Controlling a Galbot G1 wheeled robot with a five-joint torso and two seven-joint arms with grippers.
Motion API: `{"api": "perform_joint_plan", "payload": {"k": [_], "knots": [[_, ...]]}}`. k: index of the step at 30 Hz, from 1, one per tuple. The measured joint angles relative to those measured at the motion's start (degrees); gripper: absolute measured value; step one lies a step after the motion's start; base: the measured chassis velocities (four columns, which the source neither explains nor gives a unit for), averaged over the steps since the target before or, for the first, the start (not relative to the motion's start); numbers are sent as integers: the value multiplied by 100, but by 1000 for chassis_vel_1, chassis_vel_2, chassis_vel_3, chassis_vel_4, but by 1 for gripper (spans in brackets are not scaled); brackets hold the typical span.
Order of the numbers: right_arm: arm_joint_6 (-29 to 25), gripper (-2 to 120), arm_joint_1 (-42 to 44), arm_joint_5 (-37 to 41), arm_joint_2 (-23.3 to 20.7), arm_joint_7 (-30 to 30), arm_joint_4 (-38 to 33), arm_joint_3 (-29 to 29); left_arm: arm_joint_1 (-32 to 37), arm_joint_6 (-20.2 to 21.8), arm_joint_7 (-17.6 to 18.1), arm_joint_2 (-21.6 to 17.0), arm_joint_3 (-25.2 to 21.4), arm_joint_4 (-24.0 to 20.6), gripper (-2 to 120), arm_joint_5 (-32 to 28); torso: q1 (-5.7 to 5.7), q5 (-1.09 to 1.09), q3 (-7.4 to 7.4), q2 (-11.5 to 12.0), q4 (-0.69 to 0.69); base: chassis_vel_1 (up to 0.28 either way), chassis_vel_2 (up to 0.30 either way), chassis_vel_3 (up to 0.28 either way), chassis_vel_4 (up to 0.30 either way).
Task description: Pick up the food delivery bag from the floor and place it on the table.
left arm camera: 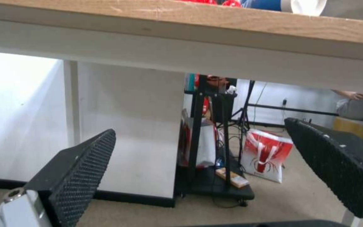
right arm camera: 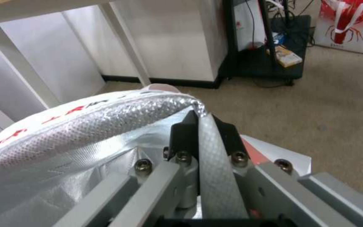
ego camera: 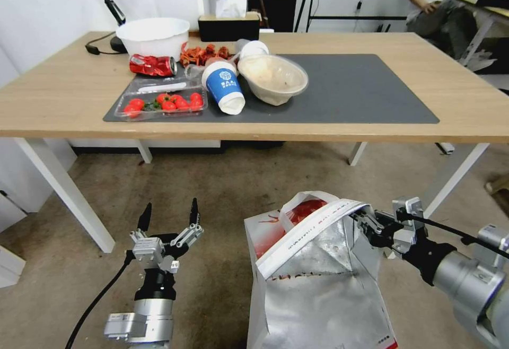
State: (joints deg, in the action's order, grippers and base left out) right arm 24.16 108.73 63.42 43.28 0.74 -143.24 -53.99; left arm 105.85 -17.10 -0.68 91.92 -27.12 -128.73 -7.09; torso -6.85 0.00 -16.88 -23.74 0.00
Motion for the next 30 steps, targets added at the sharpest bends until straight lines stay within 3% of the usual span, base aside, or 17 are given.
{"api": "perform_joint_plan", "payload": {"k": [30], "knots": [[23, 0, 9, -4, 14, -40, 0, 17, -1, 20, -8, -3, 14, 23, 100, 32, -248, 0, -449, -696, 0, 0, 0, 0, 0]]}}
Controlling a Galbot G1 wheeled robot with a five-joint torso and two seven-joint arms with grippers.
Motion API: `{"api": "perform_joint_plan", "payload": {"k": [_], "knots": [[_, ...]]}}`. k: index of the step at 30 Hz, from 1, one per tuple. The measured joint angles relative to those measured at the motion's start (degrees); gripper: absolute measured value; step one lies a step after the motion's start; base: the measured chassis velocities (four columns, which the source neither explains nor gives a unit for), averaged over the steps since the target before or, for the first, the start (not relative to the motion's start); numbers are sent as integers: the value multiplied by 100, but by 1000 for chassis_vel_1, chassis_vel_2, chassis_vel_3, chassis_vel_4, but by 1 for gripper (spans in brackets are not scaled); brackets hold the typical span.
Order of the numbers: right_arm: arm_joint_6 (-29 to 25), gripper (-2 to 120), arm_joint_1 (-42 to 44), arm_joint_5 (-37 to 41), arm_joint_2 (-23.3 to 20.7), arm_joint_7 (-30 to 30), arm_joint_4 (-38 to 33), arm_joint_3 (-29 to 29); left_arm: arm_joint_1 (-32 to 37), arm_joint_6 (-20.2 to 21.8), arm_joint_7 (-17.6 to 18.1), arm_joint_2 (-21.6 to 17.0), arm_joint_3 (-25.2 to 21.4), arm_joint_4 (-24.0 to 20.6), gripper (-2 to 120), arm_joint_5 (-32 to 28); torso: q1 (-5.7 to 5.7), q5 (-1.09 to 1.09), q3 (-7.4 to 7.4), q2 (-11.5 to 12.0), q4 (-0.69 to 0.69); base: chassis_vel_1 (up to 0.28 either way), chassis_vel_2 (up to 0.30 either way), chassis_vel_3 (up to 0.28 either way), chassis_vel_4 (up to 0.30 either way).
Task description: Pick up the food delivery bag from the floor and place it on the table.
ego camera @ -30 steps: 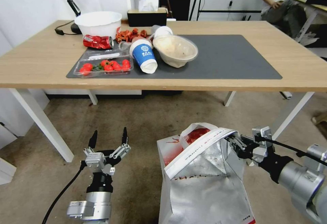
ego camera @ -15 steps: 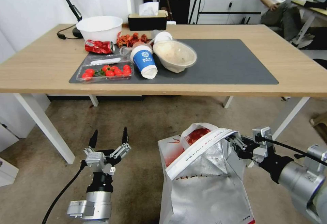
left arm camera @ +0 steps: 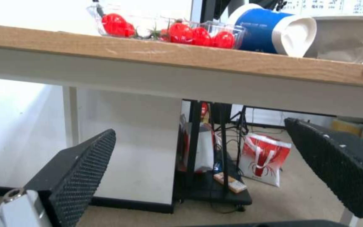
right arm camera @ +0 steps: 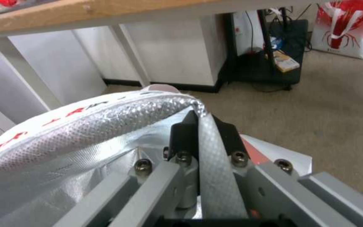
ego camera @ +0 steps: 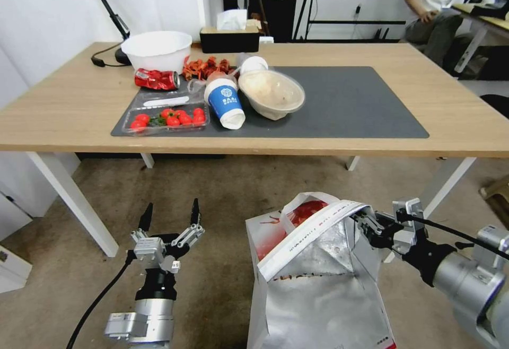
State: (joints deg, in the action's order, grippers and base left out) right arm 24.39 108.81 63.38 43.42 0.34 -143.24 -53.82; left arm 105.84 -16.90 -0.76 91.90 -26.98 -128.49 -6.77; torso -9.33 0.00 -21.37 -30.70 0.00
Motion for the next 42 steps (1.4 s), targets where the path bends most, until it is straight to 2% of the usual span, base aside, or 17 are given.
{"api": "perform_joint_plan", "payload": {"k": [18, 24, 42], "knots": [[19, 0, -42, -9, -3, -31, 0, 52, -25, -19, -10, 12, -1, 50, 100, 30, -154, 0, -257, -411, 0, 0, 0, 0, 0], [48, 0, -122, 12, -23, -104, 0, 114, -38, -19, -10, 5, -16, 68, 100, 32, -268, 0, -416, -683, -1, 0, 0, 0, 0], [62, 0, -103, 50, 38, -123, 0, 119, -14, -11, -16, 3, -20, 29, 100, 32, -439, 0, -665, -1105, 0, 0, 0, 0, 0]]}}
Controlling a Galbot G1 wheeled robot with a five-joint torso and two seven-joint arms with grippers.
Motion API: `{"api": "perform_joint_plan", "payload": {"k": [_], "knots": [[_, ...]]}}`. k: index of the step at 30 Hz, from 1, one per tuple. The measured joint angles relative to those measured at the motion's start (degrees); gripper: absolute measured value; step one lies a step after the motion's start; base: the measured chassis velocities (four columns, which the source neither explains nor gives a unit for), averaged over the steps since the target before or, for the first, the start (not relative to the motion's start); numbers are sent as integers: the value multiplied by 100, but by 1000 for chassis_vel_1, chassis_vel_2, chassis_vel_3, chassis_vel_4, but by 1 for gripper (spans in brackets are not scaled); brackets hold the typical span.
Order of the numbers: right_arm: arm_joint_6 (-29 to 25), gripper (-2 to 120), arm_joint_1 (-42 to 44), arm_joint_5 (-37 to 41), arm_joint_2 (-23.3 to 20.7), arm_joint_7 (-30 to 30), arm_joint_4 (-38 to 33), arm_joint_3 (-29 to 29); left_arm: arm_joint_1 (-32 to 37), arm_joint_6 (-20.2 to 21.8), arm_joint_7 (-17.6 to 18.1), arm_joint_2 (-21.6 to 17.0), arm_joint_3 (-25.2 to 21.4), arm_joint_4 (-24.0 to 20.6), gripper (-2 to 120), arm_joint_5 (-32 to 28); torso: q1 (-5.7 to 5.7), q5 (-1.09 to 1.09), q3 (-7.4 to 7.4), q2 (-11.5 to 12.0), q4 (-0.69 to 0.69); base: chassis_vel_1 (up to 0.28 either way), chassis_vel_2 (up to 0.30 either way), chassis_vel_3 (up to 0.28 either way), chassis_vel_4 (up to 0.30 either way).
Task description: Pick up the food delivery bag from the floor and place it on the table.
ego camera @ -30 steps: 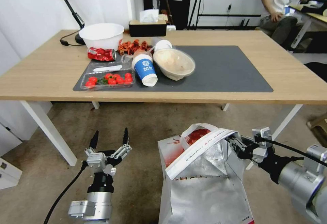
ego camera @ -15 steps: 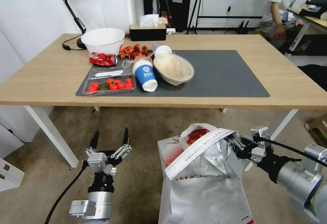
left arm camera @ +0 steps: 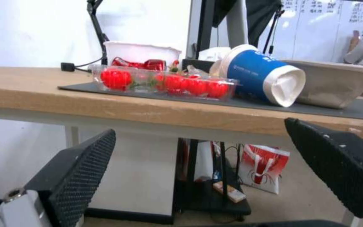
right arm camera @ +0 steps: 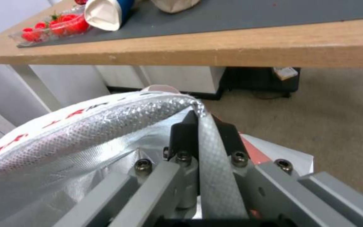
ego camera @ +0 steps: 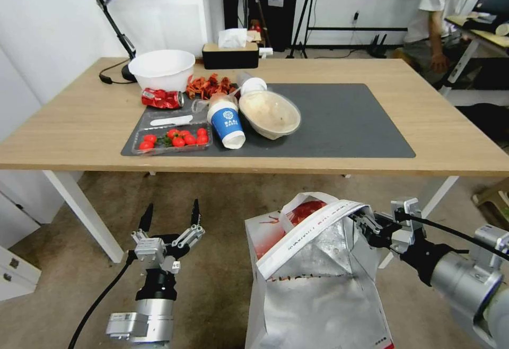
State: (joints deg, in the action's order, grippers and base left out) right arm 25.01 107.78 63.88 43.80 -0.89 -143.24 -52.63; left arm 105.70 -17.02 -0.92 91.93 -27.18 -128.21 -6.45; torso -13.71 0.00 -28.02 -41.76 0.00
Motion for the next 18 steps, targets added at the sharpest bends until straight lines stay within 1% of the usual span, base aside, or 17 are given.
{"api": "perform_joint_plan", "payload": {"k": [2, 7, 13, 15, 16, 18], "knots": [[0, 0, -3, 0, -8, -7, 0, 4, -5, 5, -2, -1, 4, 0, 100, 0, -31, 0, -46, -77, 0, 0, 0, 0, 0], [0, 0, -3, 0, -13, -14, 0, 4, -16, 20, -3, -31, 1, -2, 100, -2, -72, 0, -98, -170, 0, 0, 0, 0, 0], [0, 0, -7, 5, -3, -28, 0, 6, -34, 111, -11, -80, -28, -41, 100, -46, -145, 0, -209, -354, 0, 0, 0, 0, 0], [0, 0, -8, 6, -3, -30, 0, 7, -35, 114, -11, -89, -33, -44, 100, -52, -151, 0, -218, -368, 0, 0, 0, 0, 0], [2, 0, -8, 7, 4, -33, 0, 14, -35, 118, -11, -117, -51, -49, 100, -69, -174, 0, -253, -425, 0, 0, 0, 0, 0], [2, 0, -7, 5, 12, -34, 0, 20, -31, 118, -11, -128, -54, -50, 100, -77, -188, 0, -268, -455, 0, 0, 0, 0, 0]]}}
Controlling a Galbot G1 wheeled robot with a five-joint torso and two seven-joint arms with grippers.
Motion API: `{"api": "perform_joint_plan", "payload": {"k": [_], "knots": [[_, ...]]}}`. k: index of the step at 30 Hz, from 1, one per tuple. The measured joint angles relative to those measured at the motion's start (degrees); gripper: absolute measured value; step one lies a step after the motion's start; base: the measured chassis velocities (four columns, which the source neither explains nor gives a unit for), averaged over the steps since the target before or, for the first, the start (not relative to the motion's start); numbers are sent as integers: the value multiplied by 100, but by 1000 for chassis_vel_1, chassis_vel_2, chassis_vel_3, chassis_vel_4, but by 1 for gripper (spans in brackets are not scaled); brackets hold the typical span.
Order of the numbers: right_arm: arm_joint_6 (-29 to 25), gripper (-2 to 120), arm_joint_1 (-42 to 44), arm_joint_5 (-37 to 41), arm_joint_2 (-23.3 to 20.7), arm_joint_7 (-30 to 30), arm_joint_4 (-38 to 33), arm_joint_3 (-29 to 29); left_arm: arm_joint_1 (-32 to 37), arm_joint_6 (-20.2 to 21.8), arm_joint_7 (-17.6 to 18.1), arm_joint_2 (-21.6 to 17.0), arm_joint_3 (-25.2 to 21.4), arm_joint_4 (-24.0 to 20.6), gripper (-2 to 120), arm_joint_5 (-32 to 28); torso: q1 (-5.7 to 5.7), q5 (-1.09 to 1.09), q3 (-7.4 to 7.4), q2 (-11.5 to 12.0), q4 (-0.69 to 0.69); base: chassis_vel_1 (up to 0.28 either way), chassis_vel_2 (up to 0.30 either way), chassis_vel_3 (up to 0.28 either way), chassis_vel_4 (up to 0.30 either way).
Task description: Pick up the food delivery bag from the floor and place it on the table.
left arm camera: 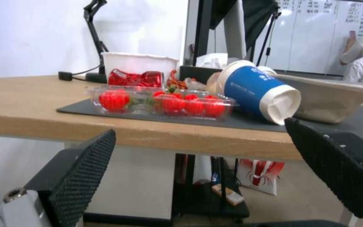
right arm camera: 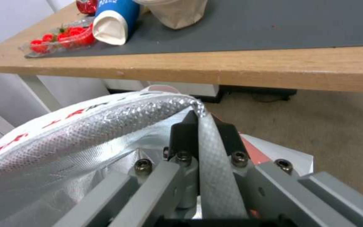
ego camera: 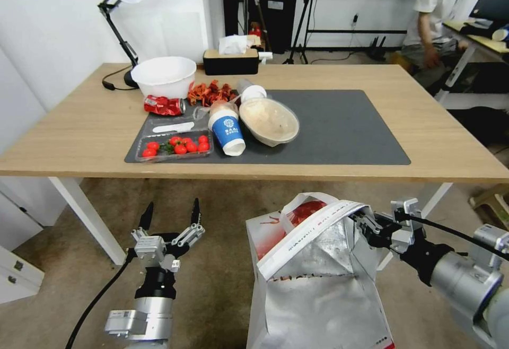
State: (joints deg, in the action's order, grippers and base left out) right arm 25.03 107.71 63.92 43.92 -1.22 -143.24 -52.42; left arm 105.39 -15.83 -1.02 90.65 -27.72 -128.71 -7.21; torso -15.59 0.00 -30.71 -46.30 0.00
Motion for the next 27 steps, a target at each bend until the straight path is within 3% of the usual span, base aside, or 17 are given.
{"api": "perform_joint_plan", "payload": {"k": [27], "knots": [[21, 0, -6, -23, 21, -26, 0, 72, 1, -20, -11, 43, 21, 18, 100, 28, -291, 0, -392, -684, 0, 0, 0, 0, 0]]}}
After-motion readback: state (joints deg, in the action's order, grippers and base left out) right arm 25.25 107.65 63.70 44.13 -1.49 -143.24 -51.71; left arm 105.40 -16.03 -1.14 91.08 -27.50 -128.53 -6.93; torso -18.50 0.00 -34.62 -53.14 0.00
